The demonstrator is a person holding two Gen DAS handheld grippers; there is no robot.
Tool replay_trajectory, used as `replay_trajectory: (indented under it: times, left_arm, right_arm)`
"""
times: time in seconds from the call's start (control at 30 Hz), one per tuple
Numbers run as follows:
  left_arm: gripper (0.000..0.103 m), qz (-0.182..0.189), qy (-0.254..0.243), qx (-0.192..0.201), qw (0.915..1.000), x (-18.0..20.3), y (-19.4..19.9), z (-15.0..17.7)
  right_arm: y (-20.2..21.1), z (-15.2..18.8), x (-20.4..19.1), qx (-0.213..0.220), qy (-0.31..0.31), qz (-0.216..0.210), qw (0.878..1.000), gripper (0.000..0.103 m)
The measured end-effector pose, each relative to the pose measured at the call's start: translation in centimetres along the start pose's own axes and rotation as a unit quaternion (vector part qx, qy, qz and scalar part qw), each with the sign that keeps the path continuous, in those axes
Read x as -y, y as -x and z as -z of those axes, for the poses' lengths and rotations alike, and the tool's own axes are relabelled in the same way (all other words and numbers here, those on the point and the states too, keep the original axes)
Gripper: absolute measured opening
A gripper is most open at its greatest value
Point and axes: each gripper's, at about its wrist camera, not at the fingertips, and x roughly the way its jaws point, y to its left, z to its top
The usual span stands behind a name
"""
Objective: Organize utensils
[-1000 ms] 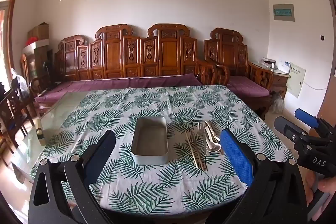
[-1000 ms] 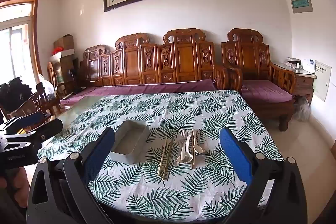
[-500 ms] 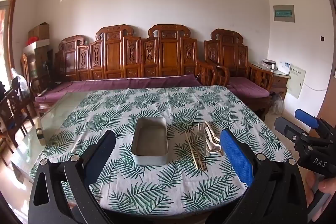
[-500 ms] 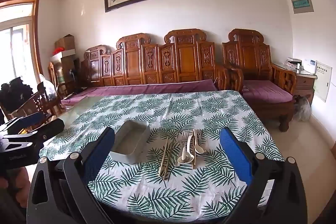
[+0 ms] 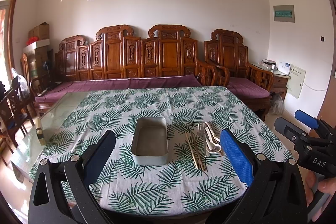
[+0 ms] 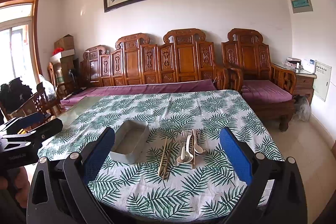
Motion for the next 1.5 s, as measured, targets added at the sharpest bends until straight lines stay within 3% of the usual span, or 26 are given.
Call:
replay_trajectory:
  times: [1.5]
  left_arm:
    - [0.097, -0.001, 0.002, 0.006, 1.0000, 0.1, 0.2, -0.2]
  right_arm:
    - [0.6, -0.5, -1.3, 0.001, -0.001, -0.003, 1.000, 0.100]
